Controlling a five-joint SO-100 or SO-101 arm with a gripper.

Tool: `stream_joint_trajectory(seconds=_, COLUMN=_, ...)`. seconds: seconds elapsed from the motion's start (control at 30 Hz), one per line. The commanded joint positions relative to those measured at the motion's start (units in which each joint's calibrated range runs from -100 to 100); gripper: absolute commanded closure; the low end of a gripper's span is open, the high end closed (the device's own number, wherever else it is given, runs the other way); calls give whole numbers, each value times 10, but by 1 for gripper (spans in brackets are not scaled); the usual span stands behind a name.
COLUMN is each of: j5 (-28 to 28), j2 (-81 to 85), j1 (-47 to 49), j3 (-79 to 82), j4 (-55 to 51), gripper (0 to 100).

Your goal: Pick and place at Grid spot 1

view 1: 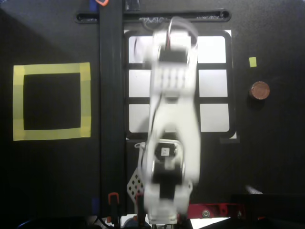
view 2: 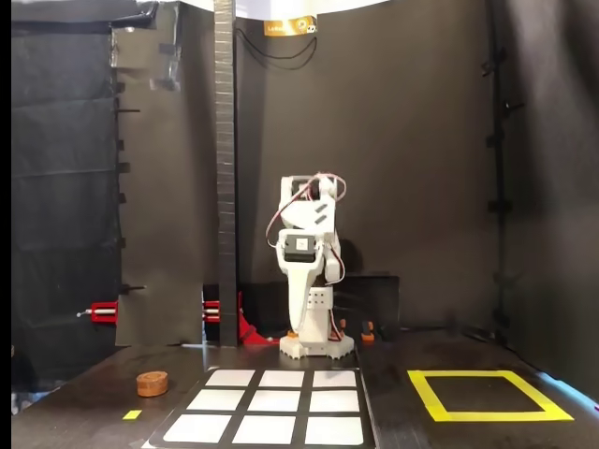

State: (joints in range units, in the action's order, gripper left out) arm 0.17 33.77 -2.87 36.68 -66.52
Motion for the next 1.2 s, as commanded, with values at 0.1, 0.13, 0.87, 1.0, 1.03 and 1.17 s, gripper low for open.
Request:
stream_joint_trajectory(seconds=0.1, j5=-2, j2=-261, j1=-30, j3=-330, j4=-141, gripper=100)
stream_joint_trajectory(seconds=0.13, j5=-1, j2=-290, j1=-32, j3=-367, j4=-160, gripper=100)
stream_joint_trajectory(seconds=0.87, j5=466, j2=-387, j1=-210, j3=-471, j4=-234, gripper=100)
stream_joint_trajectory(seconds=1.0, j5=562, j2=-387, j1=-299, j3=-471, j4=-234, gripper=100)
stream_joint_trajectory(seconds=1.03, j5=584, j2=-387, j1=-323, j3=-471, j4=-234, gripper=100)
stream_joint_trajectory(seconds=1.17, j5=654, j2=-393, j1=-400, j3=-471, j4=-210, gripper=100)
